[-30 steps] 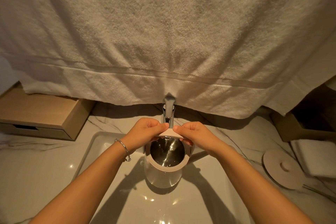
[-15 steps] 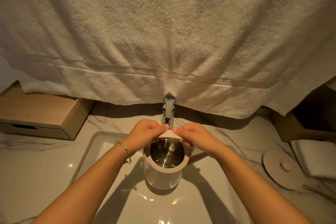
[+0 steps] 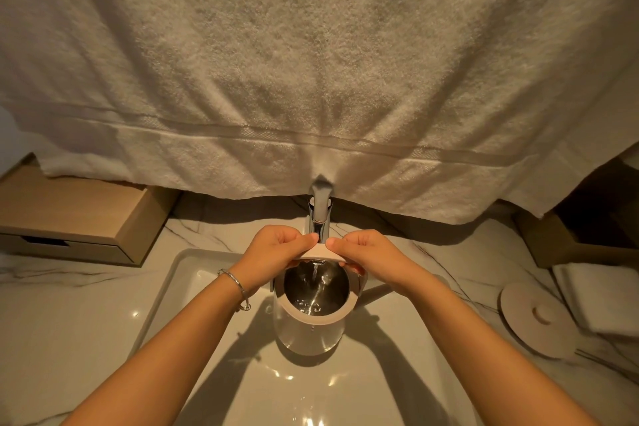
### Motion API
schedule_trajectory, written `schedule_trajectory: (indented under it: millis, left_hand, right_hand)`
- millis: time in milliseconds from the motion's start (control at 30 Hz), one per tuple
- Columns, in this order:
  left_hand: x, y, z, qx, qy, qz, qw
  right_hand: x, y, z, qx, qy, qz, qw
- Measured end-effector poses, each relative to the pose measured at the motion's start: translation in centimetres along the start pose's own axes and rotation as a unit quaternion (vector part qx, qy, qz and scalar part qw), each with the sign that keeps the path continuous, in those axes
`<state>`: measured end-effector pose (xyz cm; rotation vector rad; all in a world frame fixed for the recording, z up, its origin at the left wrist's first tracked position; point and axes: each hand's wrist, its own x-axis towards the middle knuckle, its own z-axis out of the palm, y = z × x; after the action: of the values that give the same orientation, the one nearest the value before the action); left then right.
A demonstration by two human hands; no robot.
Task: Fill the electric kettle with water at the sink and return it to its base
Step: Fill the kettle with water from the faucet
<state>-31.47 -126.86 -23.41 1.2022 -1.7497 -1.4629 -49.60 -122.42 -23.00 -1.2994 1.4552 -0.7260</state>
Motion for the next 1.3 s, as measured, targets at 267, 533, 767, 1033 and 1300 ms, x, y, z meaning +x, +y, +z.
schedule_trajectory:
  millis: [267, 533, 767, 1033, 1300]
  left_hand:
    - [-0.23, 0.12, 0.07, -0.002, 0.003, -0.003, 1.000]
    - [-0.29, 0.01, 0.31, -0.008, 0.007, -0.003, 1.000]
    - [-0.10, 0.08, 0.23, -0.007, 0.003, -0.002, 1.000]
    - [-0.10, -0.08, 0.14, -0.014, -0.001, -0.001, 1.000]
    - [-0.04, 0.07, 0.18, -0.017, -0.005, -0.003, 1.000]
  right_hand:
    - [0.05, -0.11, 0.00, -0.001, -0.001, 0.004, 1.000]
    - [-0.12, -0.15, -0.07, -0.005, -0.004, 0.001, 1.000]
    - [-0.13, -0.22, -0.09, -0.001, 0.004, 0.001, 1.000]
    - [-0.25, -0.47, -0.12, 0.002, 0.000, -0.003, 1.000]
    - [-0.34, -0.42, -0.11, 0.005, 0.005, -0.002, 1.000]
